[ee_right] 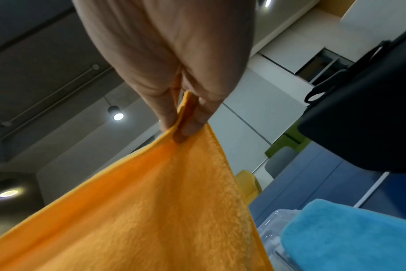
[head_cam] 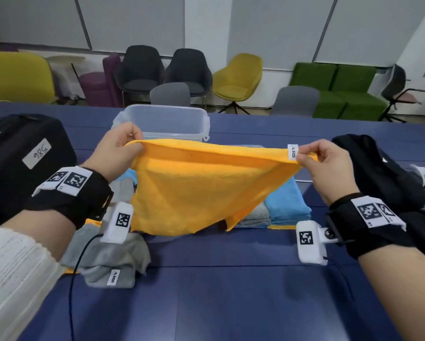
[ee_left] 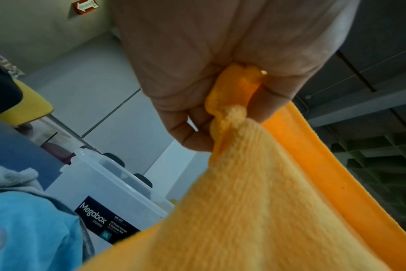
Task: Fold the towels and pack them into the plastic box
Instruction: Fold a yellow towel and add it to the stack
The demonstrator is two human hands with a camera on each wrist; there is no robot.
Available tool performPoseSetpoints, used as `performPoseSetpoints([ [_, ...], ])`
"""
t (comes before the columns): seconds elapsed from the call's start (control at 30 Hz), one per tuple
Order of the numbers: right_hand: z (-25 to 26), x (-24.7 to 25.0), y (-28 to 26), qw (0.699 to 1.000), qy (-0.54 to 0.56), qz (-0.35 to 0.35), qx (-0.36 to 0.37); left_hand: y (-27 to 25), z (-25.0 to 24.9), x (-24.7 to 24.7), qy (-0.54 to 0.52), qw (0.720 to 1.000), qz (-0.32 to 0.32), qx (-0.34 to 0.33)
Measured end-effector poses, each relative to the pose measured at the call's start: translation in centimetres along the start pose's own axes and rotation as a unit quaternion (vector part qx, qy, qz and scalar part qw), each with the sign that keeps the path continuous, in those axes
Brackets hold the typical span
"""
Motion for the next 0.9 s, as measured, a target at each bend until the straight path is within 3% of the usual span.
performPoseSetpoints([
  [0.13,-0.9,1.7,-0.3,0.999,-0.024,0.048,0.001,-0.5,-0.8,-1.2,0.035,0.998,0.035,-0.026],
  [0.23,-1.4,2.6,-0.7,0.99,-0.103,0.089,0.037,-0.8,-1.1,-1.6,0.058,0.997,0.042,-0.041],
  [0.3,-1.3,3.3,-0.8,0.986,-0.128,0.073,0.074,-1.0,-1.1,-1.5,0.042,0.997,0.037,-0.042],
  [0.43,-1.3,5.2,-0.5,0.996,-0.075,0.014,0.057,-1.4,-1.4,-1.5,-0.013,0.998,0.037,-0.054],
  [0.7,1.1,7.3,0.4,0.993,-0.039,-0.04,0.105,-1.4,-1.8,-1.9,-0.166,0.986,0.009,-0.005],
  [0.9,1.0,6.2,1.8,0.997,-0.036,-0.036,0.052,-0.8,-2.1,-2.6,-0.172,0.984,-0.031,0.029],
])
Point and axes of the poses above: each hand's wrist, its own y-axis towards the middle knuckle, its own x-axis out of the back of the hand, z = x × y, the point moved 4 cm from there along y, towards the middle knuckle, and after that the axes turned 11 degrees about -z, right-handed, at the moved point
